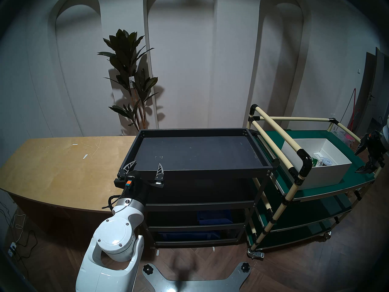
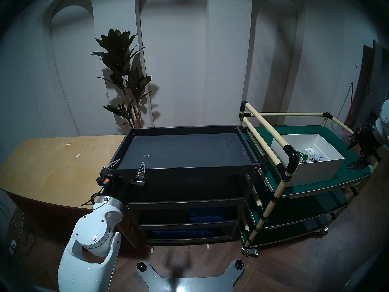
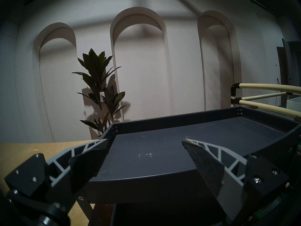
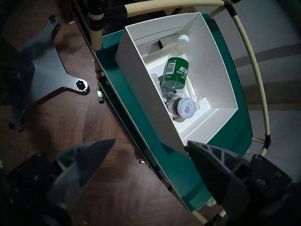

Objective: Put the storage box onto the shelf

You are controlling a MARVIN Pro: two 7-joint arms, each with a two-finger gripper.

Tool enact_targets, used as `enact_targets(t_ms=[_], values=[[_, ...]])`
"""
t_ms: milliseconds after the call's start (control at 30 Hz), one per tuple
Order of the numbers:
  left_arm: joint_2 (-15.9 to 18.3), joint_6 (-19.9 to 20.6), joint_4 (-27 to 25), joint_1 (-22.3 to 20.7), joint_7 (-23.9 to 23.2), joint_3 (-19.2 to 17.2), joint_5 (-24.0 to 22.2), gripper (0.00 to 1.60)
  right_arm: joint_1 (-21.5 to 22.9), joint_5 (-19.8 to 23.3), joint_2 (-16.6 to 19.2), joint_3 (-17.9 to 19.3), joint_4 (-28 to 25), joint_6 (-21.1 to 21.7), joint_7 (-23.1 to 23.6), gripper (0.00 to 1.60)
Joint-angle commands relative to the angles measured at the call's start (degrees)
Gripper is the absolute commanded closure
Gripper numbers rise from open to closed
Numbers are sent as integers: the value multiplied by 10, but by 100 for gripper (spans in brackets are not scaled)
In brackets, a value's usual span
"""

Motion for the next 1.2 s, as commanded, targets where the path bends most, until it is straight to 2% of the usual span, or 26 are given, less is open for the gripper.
enact_targets(t_ms=[0,500,1167], values=[[0,-3,-9,-5,0,0,0,0,22,5,-16,-4,-5,12,-24,0],[0,-3,-4,-5,1,1,0,0,73,9,-64,-47,-11,40,-68,0],[1,-3,2,-6,3,2,0,0,115,-6,-105,-105,-12,51,-87,0]])
